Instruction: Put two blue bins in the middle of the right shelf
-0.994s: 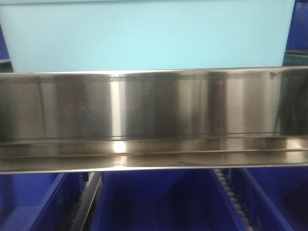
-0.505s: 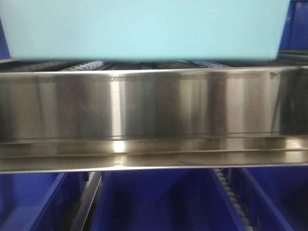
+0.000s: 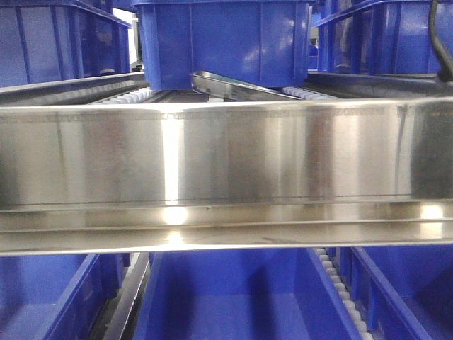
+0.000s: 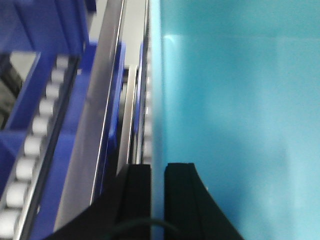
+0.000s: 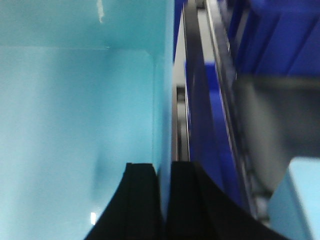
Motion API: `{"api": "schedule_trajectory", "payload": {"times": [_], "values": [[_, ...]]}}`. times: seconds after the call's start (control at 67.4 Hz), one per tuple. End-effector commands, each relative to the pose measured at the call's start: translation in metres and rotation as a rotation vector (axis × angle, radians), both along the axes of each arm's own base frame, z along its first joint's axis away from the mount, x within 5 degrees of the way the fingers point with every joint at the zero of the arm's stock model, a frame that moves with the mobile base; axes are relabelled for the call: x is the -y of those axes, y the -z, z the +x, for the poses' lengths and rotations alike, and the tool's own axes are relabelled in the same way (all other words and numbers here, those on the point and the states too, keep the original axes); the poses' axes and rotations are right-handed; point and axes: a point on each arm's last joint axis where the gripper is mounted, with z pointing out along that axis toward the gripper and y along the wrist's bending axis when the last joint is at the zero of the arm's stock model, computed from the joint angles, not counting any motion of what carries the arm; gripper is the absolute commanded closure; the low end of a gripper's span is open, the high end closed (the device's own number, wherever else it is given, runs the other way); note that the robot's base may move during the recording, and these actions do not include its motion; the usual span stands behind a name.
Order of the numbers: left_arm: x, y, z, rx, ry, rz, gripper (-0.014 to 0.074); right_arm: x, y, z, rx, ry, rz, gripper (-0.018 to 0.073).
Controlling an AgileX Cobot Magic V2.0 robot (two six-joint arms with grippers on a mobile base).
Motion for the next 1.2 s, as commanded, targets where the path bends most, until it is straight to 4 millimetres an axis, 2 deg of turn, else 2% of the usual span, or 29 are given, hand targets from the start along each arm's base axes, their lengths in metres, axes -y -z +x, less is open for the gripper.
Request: {"api": "schedule_trajectory", "payload": {"times": [0.0, 0.163, 1.187], "values": [[0.003, -0.022, -0.006, 0.104, 0.044, -0.063, 0.0707, -0.002, -0.020, -0.003, 0.118, -0.029, 0.045, 0.0712], [-0.001, -0.033, -0.006, 0.166, 0.033, -0.048, 0.0707, -0.001, -0.024, -0.003, 0.136, -0.030, 0.053, 0.0712], [-0.001, -0.034, -0.006, 0.174, 0.035, -0.048, 0.0707, -0.003, -0.021, 0.000, 0.133, -0.032, 0.050, 0.0712]]}}
